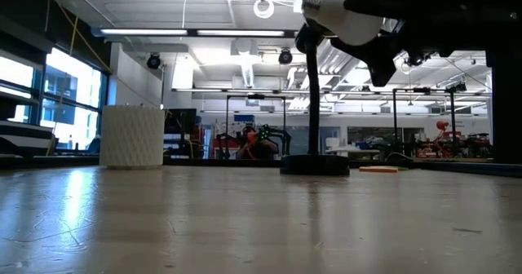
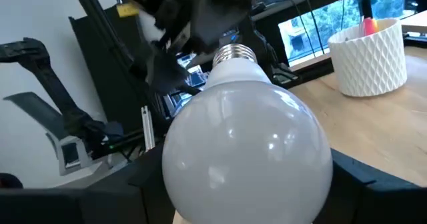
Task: Screw lightbulb
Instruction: Insert the light bulb into the desk lamp
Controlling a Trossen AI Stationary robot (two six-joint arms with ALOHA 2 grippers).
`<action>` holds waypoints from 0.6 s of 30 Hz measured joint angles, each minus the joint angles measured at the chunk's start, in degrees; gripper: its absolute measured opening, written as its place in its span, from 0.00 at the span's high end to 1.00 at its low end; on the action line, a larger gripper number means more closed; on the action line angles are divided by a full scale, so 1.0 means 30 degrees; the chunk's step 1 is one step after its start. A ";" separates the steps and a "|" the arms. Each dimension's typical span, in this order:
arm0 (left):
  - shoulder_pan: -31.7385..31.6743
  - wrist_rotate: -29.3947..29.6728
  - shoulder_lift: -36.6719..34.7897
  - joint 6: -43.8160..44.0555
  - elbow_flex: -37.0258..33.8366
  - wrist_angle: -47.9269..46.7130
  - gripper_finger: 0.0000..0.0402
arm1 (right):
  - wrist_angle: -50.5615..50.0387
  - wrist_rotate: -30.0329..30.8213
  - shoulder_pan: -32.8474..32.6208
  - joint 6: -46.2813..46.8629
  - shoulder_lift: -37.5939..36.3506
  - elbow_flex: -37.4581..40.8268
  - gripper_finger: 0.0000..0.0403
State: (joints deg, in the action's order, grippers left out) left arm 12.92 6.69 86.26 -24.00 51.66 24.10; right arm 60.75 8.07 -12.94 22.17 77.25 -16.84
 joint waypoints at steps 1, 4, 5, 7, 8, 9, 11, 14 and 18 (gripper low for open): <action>-0.0045 -0.0171 0.0000 -0.0024 0.0000 0.0267 0.36 | -0.0050 0.0007 -0.0048 -0.0016 0.0000 0.0000 0.39; -0.0049 -0.0253 -0.0007 0.0017 0.0007 0.0469 0.36 | -0.0220 0.0180 -0.0120 -0.0073 0.0000 0.0000 0.39; -0.0039 -0.0270 -0.0007 0.0137 0.0007 0.0264 0.36 | -0.0325 0.0231 -0.0120 -0.0062 0.0000 0.0000 0.39; -0.0027 -0.0260 -0.0007 0.0432 0.0005 -0.0338 0.36 | -0.0472 0.0332 -0.0120 0.0020 0.0000 0.0000 0.39; -0.0027 -0.0212 -0.0007 0.0666 0.0005 -0.0786 0.36 | -0.0529 0.0336 -0.0113 0.0048 0.0000 0.0000 0.39; -0.0034 -0.0207 -0.0007 0.1006 0.0007 -0.1330 0.36 | -0.0585 0.0344 -0.0113 0.0089 0.0000 0.0000 0.39; -0.0034 -0.0207 -0.0001 0.1390 0.0001 -0.2423 0.36 | -0.0619 0.0340 -0.0113 0.0095 0.0000 0.0000 0.39; -0.0034 -0.0200 0.0000 0.1482 0.0000 -0.3296 0.36 | -0.0627 0.0336 -0.0120 0.0095 0.0000 0.0000 0.39; -0.0027 -0.0262 0.0000 0.1964 0.0000 -0.3389 0.36 | -0.0638 0.0344 -0.0120 0.0267 0.0000 0.0000 0.39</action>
State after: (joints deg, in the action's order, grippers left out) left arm 12.84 5.90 86.26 -18.11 51.66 13.93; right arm 58.84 9.10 -13.30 22.98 77.25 -16.84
